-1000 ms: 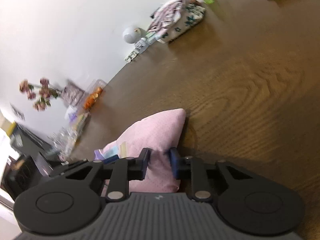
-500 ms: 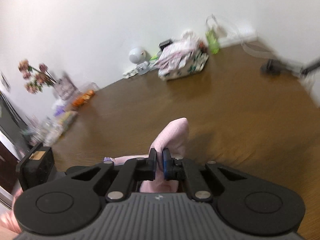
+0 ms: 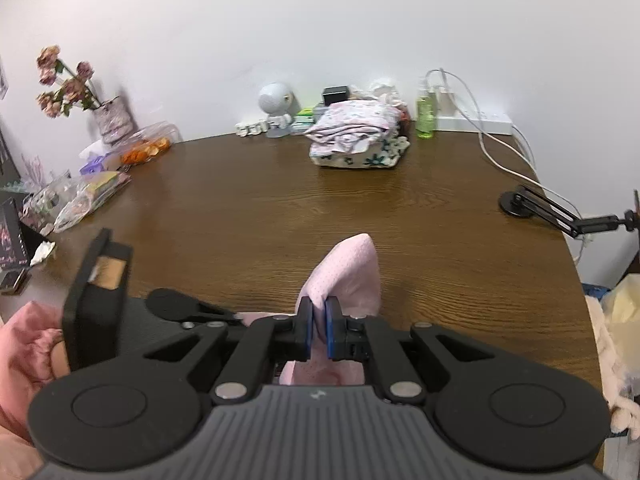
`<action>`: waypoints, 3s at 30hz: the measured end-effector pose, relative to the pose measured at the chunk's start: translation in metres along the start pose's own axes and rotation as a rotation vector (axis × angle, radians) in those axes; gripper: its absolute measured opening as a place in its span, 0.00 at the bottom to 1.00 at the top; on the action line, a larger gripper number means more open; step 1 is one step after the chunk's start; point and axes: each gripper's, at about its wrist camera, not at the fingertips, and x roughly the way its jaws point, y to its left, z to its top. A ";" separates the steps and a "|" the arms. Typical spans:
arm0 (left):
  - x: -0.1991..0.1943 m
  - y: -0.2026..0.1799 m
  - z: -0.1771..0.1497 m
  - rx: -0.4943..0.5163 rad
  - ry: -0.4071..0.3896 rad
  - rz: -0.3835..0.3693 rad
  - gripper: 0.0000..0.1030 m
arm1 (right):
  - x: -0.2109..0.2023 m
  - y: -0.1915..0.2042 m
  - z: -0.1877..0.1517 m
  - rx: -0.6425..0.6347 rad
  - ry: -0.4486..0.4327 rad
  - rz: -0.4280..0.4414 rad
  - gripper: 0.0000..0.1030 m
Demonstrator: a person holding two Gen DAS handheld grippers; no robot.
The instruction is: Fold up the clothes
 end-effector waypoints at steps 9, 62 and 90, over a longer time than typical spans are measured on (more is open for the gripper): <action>-0.088 0.050 -0.034 -0.086 -0.055 0.076 0.28 | 0.020 0.057 0.004 -0.154 0.064 0.010 0.06; -0.107 0.036 -0.029 -0.053 -0.062 0.150 0.22 | 0.059 0.052 -0.061 -0.073 -0.160 0.063 0.41; -0.092 0.020 -0.056 -0.043 0.061 0.139 0.24 | 0.068 0.056 -0.078 -0.174 0.039 0.126 0.34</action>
